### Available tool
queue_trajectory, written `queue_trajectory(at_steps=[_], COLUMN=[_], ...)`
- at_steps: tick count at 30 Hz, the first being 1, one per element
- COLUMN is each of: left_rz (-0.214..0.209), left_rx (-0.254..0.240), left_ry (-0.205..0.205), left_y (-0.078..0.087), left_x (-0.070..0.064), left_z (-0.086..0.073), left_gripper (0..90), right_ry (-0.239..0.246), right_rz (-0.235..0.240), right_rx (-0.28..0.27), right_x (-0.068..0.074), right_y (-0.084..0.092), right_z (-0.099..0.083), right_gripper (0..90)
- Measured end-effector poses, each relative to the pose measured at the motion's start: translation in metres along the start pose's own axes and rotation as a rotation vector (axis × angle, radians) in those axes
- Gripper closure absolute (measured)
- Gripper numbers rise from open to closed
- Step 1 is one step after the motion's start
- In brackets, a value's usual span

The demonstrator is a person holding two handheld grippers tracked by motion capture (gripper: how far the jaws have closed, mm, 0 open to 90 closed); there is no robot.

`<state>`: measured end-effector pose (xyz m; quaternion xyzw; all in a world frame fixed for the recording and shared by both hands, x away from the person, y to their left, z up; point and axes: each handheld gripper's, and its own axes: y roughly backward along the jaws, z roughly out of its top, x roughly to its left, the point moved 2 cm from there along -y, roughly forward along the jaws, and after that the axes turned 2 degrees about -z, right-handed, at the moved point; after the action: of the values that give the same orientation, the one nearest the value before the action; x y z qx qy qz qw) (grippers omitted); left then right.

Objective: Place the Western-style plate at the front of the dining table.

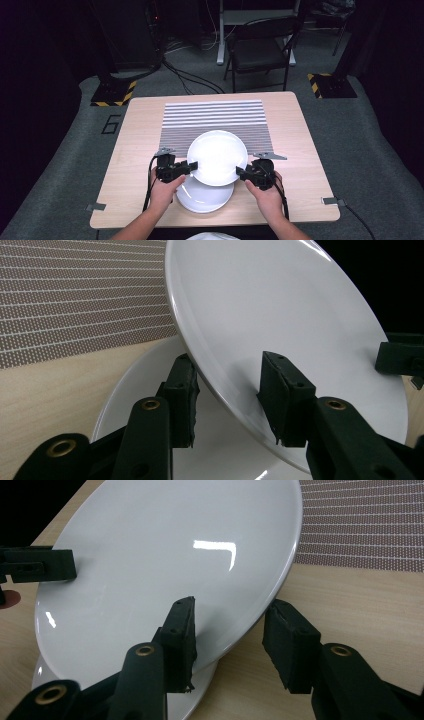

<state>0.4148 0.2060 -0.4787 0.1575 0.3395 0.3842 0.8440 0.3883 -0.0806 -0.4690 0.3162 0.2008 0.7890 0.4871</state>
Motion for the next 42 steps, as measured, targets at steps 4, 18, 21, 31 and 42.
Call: queue_trajectory(at_steps=[4, 18, 21, 31, 42], left_rz=[0.002, 0.011, 0.013, 0.022, 0.024], left_rx=[-0.004, -0.015, -0.016, -0.013, -0.019], left_ry=[-0.004, -0.004, -0.004, 0.003, 0.017], left_y=[0.001, 0.001, 0.001, -0.002, -0.005], left_x=[0.001, 0.005, 0.006, 0.011, 0.016], left_z=[0.005, 0.016, 0.018, 0.025, 0.033], left_gripper=[59.2, 59.2, 59.2, 59.2, 59.2], right_ry=[0.010, 0.021, 0.022, 0.020, 0.014], right_rz=[0.000, -0.003, -0.004, -0.005, -0.002], right_rx=[-0.005, -0.014, -0.013, -0.010, -0.020], right_x=[0.001, 0.003, 0.004, 0.004, 0.004], right_y=[-0.001, -0.004, -0.005, -0.011, -0.017], right_z=[0.005, 0.018, 0.020, 0.026, 0.035], right_gripper=[56.1, 56.1, 56.1, 56.1, 56.2])
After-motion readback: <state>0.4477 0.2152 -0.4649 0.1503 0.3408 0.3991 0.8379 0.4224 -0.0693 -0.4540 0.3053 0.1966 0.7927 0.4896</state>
